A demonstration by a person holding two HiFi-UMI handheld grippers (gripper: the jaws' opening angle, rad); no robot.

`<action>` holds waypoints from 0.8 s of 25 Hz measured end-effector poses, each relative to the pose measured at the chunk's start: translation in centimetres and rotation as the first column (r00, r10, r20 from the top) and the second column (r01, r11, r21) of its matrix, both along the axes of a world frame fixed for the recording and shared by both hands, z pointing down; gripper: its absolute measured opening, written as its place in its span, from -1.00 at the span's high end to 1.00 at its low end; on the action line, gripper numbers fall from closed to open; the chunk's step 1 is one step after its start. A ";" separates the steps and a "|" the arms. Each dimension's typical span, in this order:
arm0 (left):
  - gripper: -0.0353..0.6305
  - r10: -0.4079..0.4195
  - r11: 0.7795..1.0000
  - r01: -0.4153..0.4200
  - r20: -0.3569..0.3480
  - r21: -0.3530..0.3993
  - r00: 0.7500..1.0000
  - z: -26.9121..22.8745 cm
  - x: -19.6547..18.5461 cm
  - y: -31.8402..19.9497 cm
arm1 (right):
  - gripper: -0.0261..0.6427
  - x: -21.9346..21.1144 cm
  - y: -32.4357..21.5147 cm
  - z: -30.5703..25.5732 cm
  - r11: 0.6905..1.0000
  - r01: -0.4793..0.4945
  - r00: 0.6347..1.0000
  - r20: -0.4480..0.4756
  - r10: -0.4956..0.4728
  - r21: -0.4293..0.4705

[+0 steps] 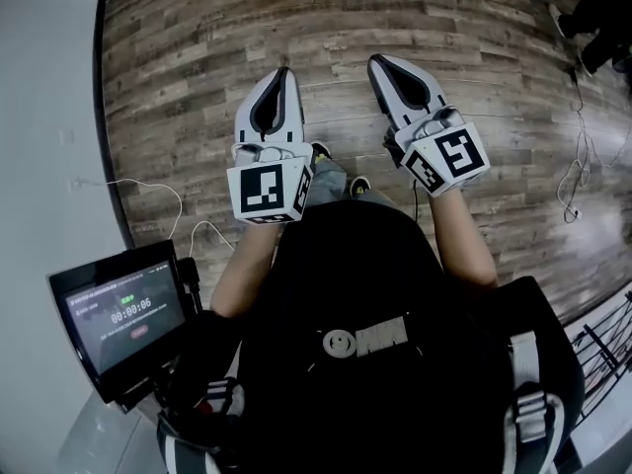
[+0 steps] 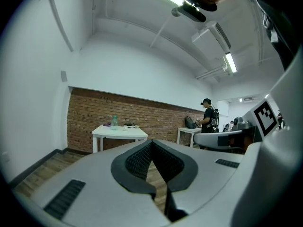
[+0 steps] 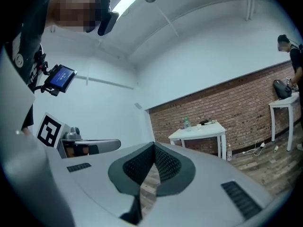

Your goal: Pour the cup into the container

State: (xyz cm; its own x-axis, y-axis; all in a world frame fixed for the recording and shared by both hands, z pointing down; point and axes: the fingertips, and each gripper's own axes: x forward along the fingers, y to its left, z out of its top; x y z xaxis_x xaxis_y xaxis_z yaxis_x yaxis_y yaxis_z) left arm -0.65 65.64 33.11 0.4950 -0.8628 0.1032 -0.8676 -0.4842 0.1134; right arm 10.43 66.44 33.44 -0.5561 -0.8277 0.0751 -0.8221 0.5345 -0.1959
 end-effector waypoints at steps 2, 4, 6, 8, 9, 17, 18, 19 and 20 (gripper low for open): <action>0.90 0.017 1.000 -0.017 -0.008 0.001 1.000 -0.3 -0.3 -1.0 | 0.94 -0.4 -1.2 -0.1 1.000 -0.015 1.000 0.000 0.015 -0.001; 0.90 0.033 0.999 -0.033 -0.008 0.009 0.999 -0.5 -0.4 -1.7 | 0.94 -0.7 -2.0 -0.4 1.000 -0.025 1.000 0.000 0.025 0.007; 0.90 0.041 0.999 -0.041 -0.008 0.009 0.999 -0.6 -0.5 -2.2 | 0.94 -1.1 -2.5 -0.7 0.999 -0.029 1.000 0.000 0.029 0.013; 0.90 0.050 0.999 -0.050 -0.009 0.002 0.999 -0.6 -0.4 -2.8 | 0.94 -1.0 -3.0 -0.8 0.999 -0.034 0.999 -0.002 0.034 0.011; 0.90 0.055 0.998 -0.055 -0.008 0.000 0.998 -0.5 -0.2 -3.1 | 0.94 -0.8 -3.2 -0.8 0.999 -0.039 0.999 -0.002 0.039 0.009; 0.90 0.070 0.998 -0.070 0.008 -0.010 0.998 0.1 1.1 -8.2 | 0.94 1.0 -8.3 0.1 0.998 -0.059 0.998 0.005 0.059 0.000; 0.90 0.066 0.998 -0.066 0.010 -0.008 0.998 0.0 1.3 -9.0 | 0.94 1.4 -9.1 0.1 0.998 -0.057 0.998 0.007 0.057 0.001; 0.90 0.063 0.998 -0.063 0.014 -0.006 0.998 -0.1 1.7 -9.9 | 0.94 1.8 -10.0 0.0 0.999 -0.054 0.999 0.009 0.054 0.004; 0.90 0.060 0.998 -0.060 0.018 -0.003 0.998 -0.3 2.1 -10.8 | 0.94 2.3 -11.0 0.0 0.999 -0.050 0.999 0.011 0.050 0.006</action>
State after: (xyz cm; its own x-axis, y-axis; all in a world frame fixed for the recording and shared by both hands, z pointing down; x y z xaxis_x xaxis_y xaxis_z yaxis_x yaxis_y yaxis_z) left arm 1.46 54.79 32.83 0.5435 -0.8315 0.1150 -0.8391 -0.5348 0.0990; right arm 12.70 55.47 33.41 -0.5146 -0.8551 0.0638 -0.8458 0.4940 -0.2012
